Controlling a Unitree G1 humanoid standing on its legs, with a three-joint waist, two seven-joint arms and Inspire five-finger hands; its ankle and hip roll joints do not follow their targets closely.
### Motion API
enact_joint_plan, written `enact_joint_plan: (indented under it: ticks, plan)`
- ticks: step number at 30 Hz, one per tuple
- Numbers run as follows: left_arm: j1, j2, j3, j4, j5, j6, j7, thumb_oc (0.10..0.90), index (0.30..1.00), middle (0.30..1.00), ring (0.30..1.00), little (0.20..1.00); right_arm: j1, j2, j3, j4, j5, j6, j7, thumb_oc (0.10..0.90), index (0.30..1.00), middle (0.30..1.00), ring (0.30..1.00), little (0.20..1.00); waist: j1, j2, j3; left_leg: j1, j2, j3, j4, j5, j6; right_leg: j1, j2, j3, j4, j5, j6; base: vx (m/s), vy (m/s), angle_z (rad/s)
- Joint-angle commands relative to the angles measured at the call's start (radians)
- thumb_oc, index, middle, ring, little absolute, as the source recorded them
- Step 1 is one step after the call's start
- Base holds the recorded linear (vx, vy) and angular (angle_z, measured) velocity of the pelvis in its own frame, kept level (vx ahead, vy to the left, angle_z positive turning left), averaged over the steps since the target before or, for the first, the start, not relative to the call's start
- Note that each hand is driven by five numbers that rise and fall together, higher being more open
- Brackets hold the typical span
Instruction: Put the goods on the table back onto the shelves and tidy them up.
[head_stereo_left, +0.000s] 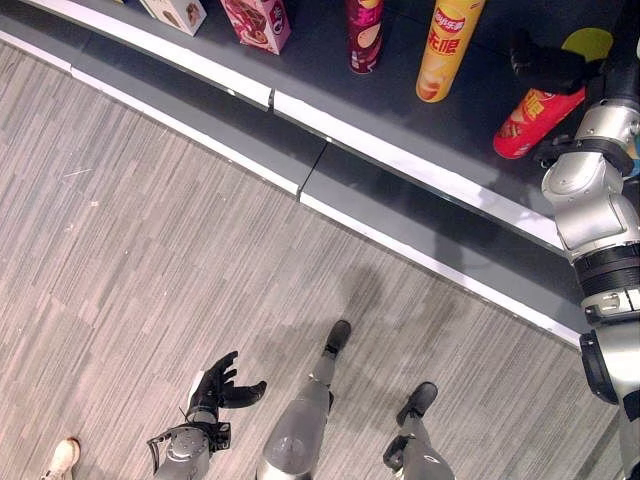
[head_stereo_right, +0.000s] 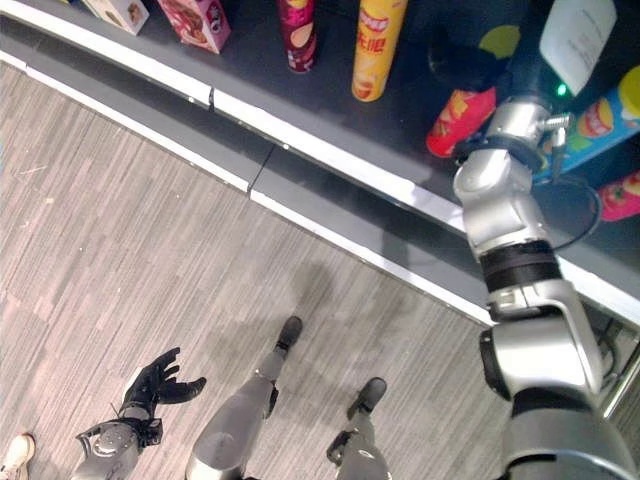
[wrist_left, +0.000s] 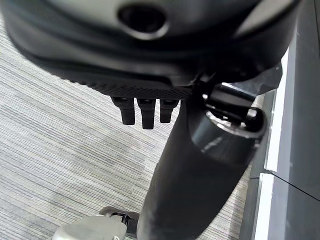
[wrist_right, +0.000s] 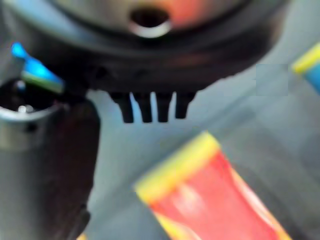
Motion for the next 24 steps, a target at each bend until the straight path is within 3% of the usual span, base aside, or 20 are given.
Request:
enact_joint_plan:
  ticks: [1, 6, 8, 9, 13, 16, 19, 24]
  plan:
    - [0.002, 0.079, -0.023, 0.032, 0.034, -0.011, 0.033, 0.8, 0.9, 0.9, 0.9, 0.9, 0.025, -0.094, -0.02, -0.153, -0.071, -0.053, -0.083, 0.8, 0.9, 0.9, 0.9, 0.9, -0.01, -0.031, -0.085, 0.036, 0.002, 0.01, 0.004, -0.13, -0.026, 0.045, -0.035, 0.016, 0.007, -0.047, 0.051, 0.0, 0.0, 0.0]
    - [0.001, 0.069, 0.003, 0.057, 0.051, 0.011, 0.025, 0.8, 0.9, 0.9, 0.9, 0.9, 0.163, -0.037, -0.096, -0.332, -0.025, -0.112, -0.022, 0.8, 0.9, 0.9, 0.9, 0.9, -0.036, -0.046, -0.097, 0.057, 0.013, 0.025, 0.004, -0.137, -0.025, 0.059, -0.031, 0.024, 0.007, -0.049, 0.048, 0.0, 0.0, 0.0]
    - [0.019, 0.062, 0.026, 0.071, 0.072, 0.029, 0.011, 0.8, 0.9, 0.9, 0.9, 0.9, 0.321, 0.054, -0.149, -0.46, 0.094, -0.197, 0.066, 0.8, 0.9, 0.9, 0.9, 0.9, -0.06, -0.061, -0.108, 0.079, 0.022, 0.04, 0.004, -0.143, -0.023, 0.072, -0.029, 0.032, 0.007, -0.05, 0.046, 0.0, 0.0, 0.0]
    - [0.024, 0.067, 0.024, 0.069, 0.073, 0.029, 0.011, 0.8, 0.9, 0.9, 0.9, 0.9, 0.335, 0.058, -0.158, -0.471, 0.094, -0.195, 0.071, 0.8, 0.9, 0.9, 0.9, 0.9, -0.057, -0.064, -0.111, 0.081, 0.022, 0.041, 0.004, -0.143, -0.023, 0.074, -0.029, 0.032, 0.007, -0.05, 0.046, 0.0, 0.0, 0.0]
    - [0.046, 0.057, 0.076, 0.119, 0.122, 0.052, -0.025, 0.8, 0.9, 0.9, 0.9, 0.9, 0.585, 0.132, -0.188, -0.603, 0.244, -0.29, 0.246, 0.8, 0.9, 0.9, 0.9, 0.9, -0.103, -0.089, -0.132, 0.118, 0.037, 0.068, 0.004, -0.153, -0.023, 0.095, -0.027, 0.038, 0.007, -0.051, 0.044, 0.02, -0.01, -0.1]
    - [0.05, 0.047, 0.117, 0.168, 0.149, 0.057, -0.041, 0.8, 0.9, 0.9, 0.9, 0.9, 0.764, 0.135, -0.239, -0.674, 0.253, -0.303, 0.336, 0.8, 0.9, 0.9, 0.9, 0.9, -0.138, -0.106, -0.156, 0.151, 0.042, 0.087, 0.004, -0.164, -0.022, 0.118, -0.027, 0.039, 0.007, -0.053, 0.045, 0.05, 0.012, -0.11]
    - [0.059, 0.022, 0.153, 0.209, 0.166, 0.056, -0.052, 0.8, 0.9, 0.9, 0.9, 0.9, 0.941, 0.196, -0.267, -0.712, 0.319, -0.331, 0.433, 0.8, 0.9, 0.9, 0.9, 0.9, -0.196, -0.121, -0.197, 0.209, 0.053, 0.128, 0.004, -0.184, -0.02, 0.148, -0.027, 0.057, 0.01, -0.05, 0.047, 0.06, 0.044, -0.27]
    - [0.061, -0.001, 0.185, 0.25, 0.158, 0.052, -0.053, 0.8, 0.9, 0.9, 0.9, 0.9, 1.084, 0.26, -0.252, -0.692, 0.37, -0.33, 0.514, 0.8, 0.9, 0.9, 0.9, 0.9, -0.249, -0.129, -0.235, 0.271, 0.066, 0.181, 0.004, -0.205, -0.019, 0.166, -0.026, 0.097, 0.014, -0.049, 0.045, 0.04, 0.059, -0.32]
